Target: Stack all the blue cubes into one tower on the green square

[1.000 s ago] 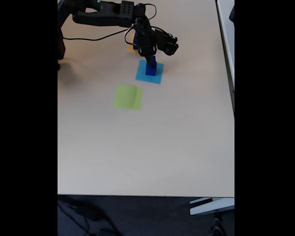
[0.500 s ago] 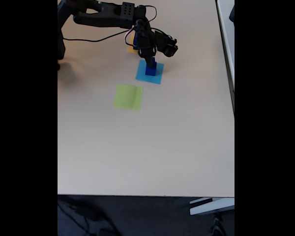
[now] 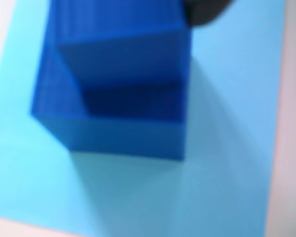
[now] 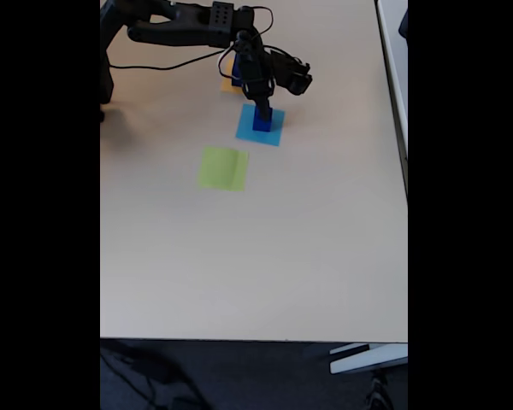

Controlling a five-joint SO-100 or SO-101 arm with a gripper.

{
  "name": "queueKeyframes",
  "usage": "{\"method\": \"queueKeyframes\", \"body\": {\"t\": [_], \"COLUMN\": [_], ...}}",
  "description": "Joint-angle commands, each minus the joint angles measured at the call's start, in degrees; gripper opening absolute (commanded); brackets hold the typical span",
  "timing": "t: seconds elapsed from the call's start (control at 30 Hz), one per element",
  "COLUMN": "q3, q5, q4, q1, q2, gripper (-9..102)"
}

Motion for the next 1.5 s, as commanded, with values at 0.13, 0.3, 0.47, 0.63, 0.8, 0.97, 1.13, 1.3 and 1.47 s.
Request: {"method": "queueKeyframes", "body": {"t": [0.13, 0.3, 0.47, 0.63, 0.8, 0.97, 1.13, 1.3, 1.47], "q3": [-4.6, -3.8, -1.8, -1.3, 1.5, -1.3, -4.7, -5.6, -5.3], "q5": [-1.3, -2.5, -1.4, 6.5, 16.7, 20.4, 21.8, 22.1, 21.3], "q4": [-0.4, 0.6, 1.7, 7.5, 9.2, 8.4, 7.6, 6.2, 5.7], "q1": [-1.3, -3.1, -6.2, -12.3, -17.9, -20.3, -21.0, -21.2, -20.8], "q2": [6.8, 12.2, 17.9, 22.2, 22.4, 16.6, 11.0, 7.2, 5.7], "gripper": [24, 25, 25, 24, 24, 24, 24, 23, 23]}}
